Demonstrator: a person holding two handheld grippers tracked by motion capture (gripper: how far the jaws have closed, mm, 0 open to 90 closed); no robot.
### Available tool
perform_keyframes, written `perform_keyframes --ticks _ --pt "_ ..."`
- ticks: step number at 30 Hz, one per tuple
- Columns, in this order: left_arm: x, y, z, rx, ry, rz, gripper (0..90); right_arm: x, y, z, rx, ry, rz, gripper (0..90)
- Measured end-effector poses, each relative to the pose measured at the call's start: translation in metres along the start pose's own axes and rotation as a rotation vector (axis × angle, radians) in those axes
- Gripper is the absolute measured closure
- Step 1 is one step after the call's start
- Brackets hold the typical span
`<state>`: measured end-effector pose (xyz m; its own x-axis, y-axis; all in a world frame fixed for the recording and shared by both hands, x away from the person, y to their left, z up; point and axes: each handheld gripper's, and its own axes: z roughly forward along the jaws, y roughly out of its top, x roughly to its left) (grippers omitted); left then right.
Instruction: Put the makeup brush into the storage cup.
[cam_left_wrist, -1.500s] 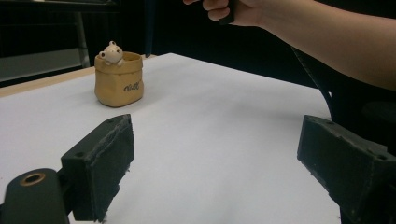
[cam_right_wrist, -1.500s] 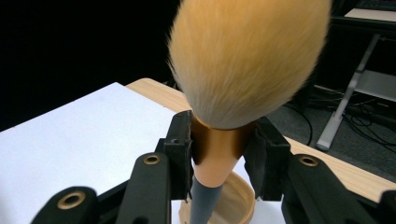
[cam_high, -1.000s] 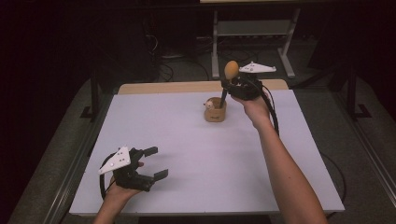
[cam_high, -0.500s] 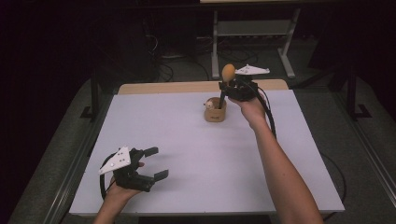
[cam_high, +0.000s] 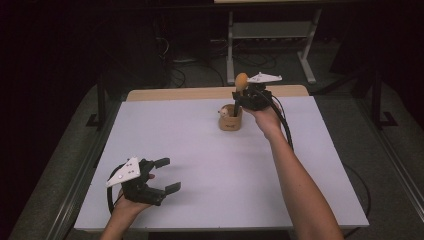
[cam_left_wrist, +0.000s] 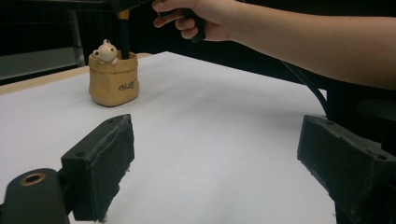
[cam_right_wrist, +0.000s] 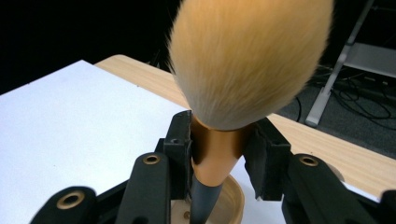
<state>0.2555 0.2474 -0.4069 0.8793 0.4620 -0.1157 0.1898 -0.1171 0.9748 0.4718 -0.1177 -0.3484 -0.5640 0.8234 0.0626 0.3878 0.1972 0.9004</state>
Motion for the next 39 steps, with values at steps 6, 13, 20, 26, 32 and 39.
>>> perform_keyframes --ticks 6,13,20,26,32,39 --pt "0.000 0.000 0.000 0.001 -0.003 -0.002 10.5 -0.001 -0.002 0.005 0.010 0.002 0.018 47.7" --pt "-0.001 0.000 0.000 0.008 -0.008 -0.001 10.5 -0.006 -0.004 0.003 0.034 -0.015 0.038 30.4" --pt "-0.001 0.000 0.002 0.006 -0.012 0.003 10.5 -0.012 -0.003 -0.006 0.020 -0.031 0.059 26.0" --pt "-0.001 0.000 0.001 0.013 -0.013 0.005 10.5 -0.008 -0.005 -0.013 0.017 -0.018 0.039 25.9" --pt "0.000 0.000 0.001 0.013 -0.010 0.008 10.5 -0.004 -0.010 -0.022 0.007 0.023 0.037 25.3" --pt "-0.001 0.000 0.001 0.007 -0.007 -0.001 10.5 0.000 -0.016 -0.031 -0.004 0.056 0.020 17.8"
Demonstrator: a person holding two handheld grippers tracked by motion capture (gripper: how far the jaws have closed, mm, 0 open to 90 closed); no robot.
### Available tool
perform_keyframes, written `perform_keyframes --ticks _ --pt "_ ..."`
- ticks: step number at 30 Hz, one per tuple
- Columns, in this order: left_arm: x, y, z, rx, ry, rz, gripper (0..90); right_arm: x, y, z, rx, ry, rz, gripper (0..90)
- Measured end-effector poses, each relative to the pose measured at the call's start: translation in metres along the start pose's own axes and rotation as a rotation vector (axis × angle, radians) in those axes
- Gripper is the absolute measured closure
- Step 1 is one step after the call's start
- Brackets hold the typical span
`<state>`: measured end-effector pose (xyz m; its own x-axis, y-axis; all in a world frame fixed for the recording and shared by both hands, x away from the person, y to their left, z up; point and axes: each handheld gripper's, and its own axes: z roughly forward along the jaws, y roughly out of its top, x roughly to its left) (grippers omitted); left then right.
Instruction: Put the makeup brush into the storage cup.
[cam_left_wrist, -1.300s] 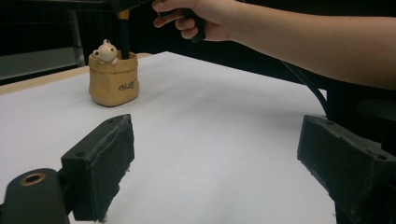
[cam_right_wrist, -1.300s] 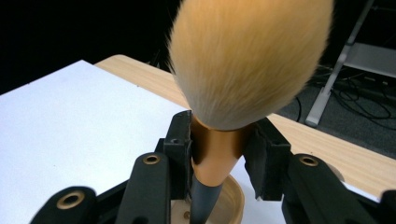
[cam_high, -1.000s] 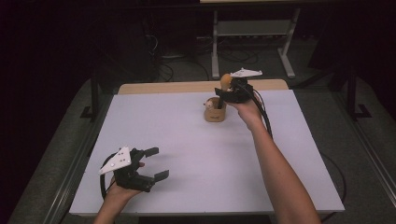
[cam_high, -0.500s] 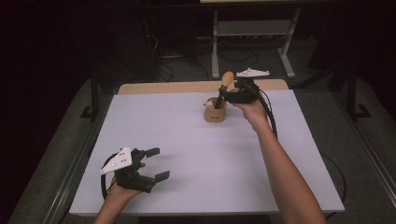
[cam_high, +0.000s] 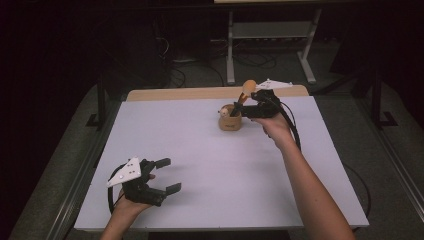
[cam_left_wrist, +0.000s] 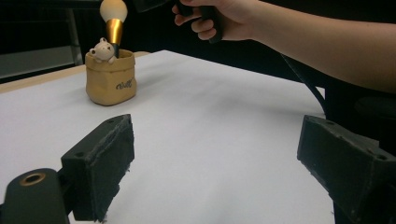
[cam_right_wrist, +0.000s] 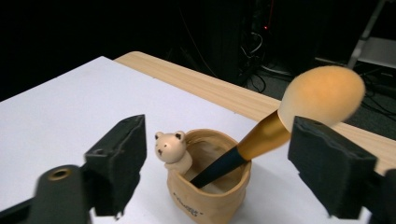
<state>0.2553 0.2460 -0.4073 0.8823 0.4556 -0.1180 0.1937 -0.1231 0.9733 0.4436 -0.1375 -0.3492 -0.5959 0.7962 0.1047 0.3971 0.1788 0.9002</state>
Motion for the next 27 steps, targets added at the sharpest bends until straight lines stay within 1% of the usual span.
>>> perform_keyframes --ticks 2,3,5,6,7,8,11,12,18,19,20,22,26,27 --pt "0.001 0.000 0.000 0.005 -0.001 0.007 10.5 0.002 -0.001 -0.003 -0.004 0.007 -0.004 16.3" --pt "0.000 -0.001 0.000 0.006 -0.002 0.000 10.5 0.002 -0.002 -0.004 -0.007 0.010 -0.008 16.0" --pt "0.000 -0.002 0.000 0.009 -0.001 0.001 10.5 0.004 -0.003 -0.008 -0.008 0.026 -0.008 14.5" --pt "0.000 -0.002 0.000 0.008 -0.001 -0.001 10.5 0.005 -0.004 -0.009 -0.008 0.033 -0.020 13.4" --pt "-0.001 -0.001 0.000 0.005 0.000 -0.008 10.5 0.006 -0.004 -0.011 -0.009 0.035 -0.025 13.6" --pt "-0.001 -0.001 -0.001 0.005 0.000 -0.002 10.4 0.007 -0.005 -0.013 -0.012 0.039 -0.027 13.5" --pt "-0.001 -0.003 -0.001 0.007 0.001 -0.003 10.5 0.011 -0.008 -0.019 -0.023 0.048 -0.037 13.3" --pt "-0.001 -0.003 -0.002 0.010 0.004 -0.002 10.4 0.012 -0.009 -0.022 -0.031 0.050 -0.047 13.2" --pt "-0.002 -0.003 -0.003 0.005 0.011 -0.008 10.5 0.015 -0.016 -0.036 -0.057 0.066 -0.055 13.1" --pt "-0.001 -0.003 -0.003 0.010 0.013 -0.008 10.5 0.016 -0.017 -0.038 -0.060 0.065 -0.061 13.1" --pt "-0.001 -0.004 -0.003 0.013 0.013 0.000 10.5 0.016 -0.019 -0.041 -0.061 0.067 -0.064 13.0" --pt "0.000 -0.004 -0.004 0.017 0.014 -0.002 10.5 0.018 -0.021 -0.046 -0.067 0.081 -0.063 13.0" --pt "-0.001 -0.004 -0.005 0.010 0.020 -0.014 10.5 0.019 -0.028 -0.054 -0.075 0.088 -0.069 12.8" --pt "0.000 -0.004 -0.005 0.007 0.020 -0.009 10.5 0.020 -0.029 -0.056 -0.079 0.089 -0.075 12.8"
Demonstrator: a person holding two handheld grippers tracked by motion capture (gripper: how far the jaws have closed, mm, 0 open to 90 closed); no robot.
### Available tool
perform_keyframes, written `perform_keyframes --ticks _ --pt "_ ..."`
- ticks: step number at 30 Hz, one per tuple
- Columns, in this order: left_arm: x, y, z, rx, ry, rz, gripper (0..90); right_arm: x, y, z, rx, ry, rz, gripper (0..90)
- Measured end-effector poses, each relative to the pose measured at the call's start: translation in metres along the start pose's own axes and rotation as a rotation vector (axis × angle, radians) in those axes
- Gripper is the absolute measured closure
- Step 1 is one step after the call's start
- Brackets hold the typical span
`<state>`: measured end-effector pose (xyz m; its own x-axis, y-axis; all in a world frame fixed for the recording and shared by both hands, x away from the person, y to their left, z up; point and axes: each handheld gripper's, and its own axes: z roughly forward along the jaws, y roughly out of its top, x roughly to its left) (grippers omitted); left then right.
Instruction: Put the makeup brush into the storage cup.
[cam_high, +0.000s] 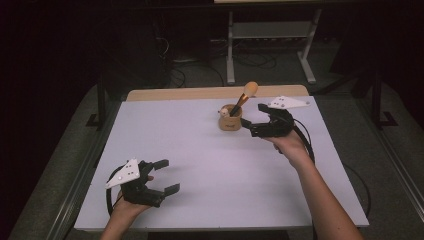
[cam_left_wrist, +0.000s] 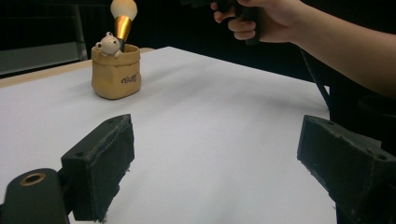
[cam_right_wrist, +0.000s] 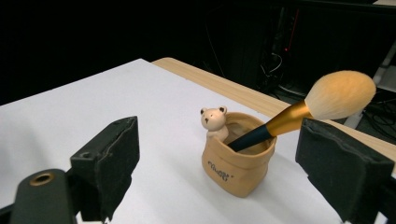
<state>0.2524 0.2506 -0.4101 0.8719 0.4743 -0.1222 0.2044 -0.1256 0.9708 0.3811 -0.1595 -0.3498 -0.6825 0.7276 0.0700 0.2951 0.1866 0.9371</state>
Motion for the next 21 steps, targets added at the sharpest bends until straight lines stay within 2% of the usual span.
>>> perform_keyframes --ticks 4,6,11,17,21 --pt "0.001 0.000 -0.001 0.000 0.002 0.009 10.5 0.002 -0.008 -0.007 0.000 0.006 0.001 12.5" --pt "0.000 0.000 0.000 0.001 0.005 -0.005 10.4 0.003 -0.013 -0.010 -0.003 0.007 0.007 12.5" --pt "0.000 0.000 -0.001 0.003 0.007 -0.003 10.5 0.003 -0.025 -0.018 0.004 0.004 0.010 11.7" --pt "0.000 0.000 -0.001 0.000 0.008 -0.011 10.5 0.004 -0.037 -0.028 -0.014 -0.008 0.011 11.7" --pt "0.002 0.000 -0.002 0.010 0.009 -0.001 10.5 0.005 -0.043 -0.037 -0.027 -0.012 0.013 11.1"
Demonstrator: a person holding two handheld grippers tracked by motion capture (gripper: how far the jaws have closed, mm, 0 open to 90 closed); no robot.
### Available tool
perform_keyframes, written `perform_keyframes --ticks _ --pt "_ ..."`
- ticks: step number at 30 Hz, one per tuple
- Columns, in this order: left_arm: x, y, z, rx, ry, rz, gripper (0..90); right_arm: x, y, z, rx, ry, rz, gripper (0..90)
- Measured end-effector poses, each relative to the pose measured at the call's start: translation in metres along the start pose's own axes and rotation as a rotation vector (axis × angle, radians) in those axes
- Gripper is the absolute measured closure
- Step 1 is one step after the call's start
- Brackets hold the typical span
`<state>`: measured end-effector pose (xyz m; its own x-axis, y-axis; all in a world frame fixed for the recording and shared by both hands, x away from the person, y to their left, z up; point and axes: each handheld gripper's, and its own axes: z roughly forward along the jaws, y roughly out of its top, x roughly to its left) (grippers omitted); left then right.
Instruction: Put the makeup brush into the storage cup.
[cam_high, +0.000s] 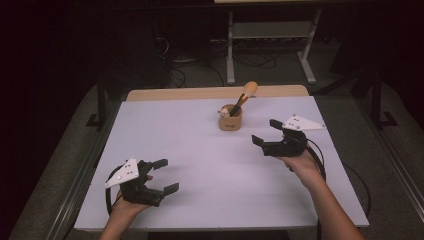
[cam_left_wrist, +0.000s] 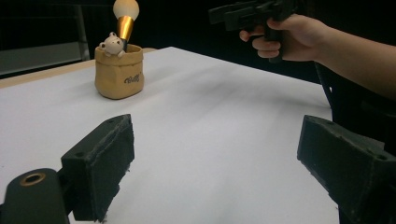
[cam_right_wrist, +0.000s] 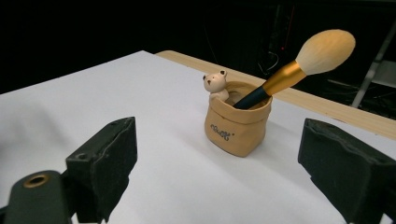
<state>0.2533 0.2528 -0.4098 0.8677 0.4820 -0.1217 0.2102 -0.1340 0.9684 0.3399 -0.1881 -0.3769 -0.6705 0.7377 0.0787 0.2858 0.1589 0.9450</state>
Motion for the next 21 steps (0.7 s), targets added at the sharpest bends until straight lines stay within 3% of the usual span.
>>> perform_keyframes --ticks 21 --pt "0.001 0.000 0.001 0.004 0.002 0.003 10.5 0.006 -0.032 -0.050 -0.043 -0.033 0.019 11.8"
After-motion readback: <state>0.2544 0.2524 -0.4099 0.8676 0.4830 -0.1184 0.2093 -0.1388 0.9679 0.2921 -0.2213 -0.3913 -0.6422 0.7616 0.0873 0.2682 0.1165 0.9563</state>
